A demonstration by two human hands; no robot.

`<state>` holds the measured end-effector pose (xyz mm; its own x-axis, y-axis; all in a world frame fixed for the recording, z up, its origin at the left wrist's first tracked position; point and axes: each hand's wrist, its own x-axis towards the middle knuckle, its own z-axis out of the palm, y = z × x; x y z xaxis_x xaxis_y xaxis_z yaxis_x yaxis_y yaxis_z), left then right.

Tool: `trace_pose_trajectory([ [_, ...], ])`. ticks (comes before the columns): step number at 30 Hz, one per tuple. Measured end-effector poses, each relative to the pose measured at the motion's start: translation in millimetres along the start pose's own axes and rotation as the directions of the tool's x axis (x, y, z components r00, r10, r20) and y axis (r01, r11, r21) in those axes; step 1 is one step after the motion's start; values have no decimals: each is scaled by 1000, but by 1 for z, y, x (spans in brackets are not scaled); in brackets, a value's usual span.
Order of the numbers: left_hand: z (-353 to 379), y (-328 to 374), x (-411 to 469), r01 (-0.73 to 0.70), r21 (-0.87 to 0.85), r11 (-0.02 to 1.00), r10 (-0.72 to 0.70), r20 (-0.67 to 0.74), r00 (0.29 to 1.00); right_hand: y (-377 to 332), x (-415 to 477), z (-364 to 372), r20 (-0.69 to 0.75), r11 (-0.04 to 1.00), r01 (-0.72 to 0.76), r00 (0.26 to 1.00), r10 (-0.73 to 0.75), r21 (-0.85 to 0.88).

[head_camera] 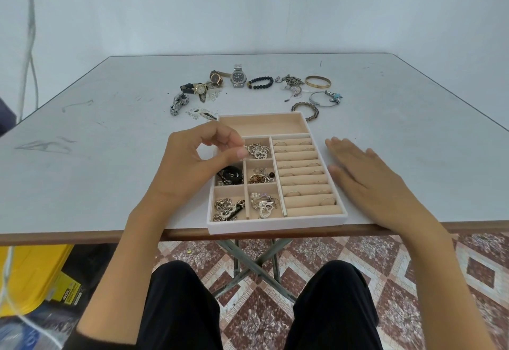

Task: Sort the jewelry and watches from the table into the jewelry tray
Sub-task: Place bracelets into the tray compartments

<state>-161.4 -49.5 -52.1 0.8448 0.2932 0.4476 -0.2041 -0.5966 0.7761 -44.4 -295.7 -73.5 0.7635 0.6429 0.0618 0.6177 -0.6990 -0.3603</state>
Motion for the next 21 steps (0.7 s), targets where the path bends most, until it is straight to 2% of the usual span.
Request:
trace_pose_trajectory([
  [2,2,6,-4,7,-20,1000,-6,31,999,-2,2,0,38,995,-21,999,24,-100],
  [5,6,22,-15,44,-71,997,-37,93,995,-3,2,-1,33,994,-30,999,34,-107],
  [7,12,34,-22,10,-73,997,0,137,991,-3,1,-1,20,995,-30,999,33,-96],
  [14,33,45,-25,-204,204,957,161,209,965,-3,2,0,-13,997,-34,999,33,-70],
  [21,38,47,-26,-349,358,866,253,288,923,-3,2,1,-31,998,-34,999,32,-59],
])
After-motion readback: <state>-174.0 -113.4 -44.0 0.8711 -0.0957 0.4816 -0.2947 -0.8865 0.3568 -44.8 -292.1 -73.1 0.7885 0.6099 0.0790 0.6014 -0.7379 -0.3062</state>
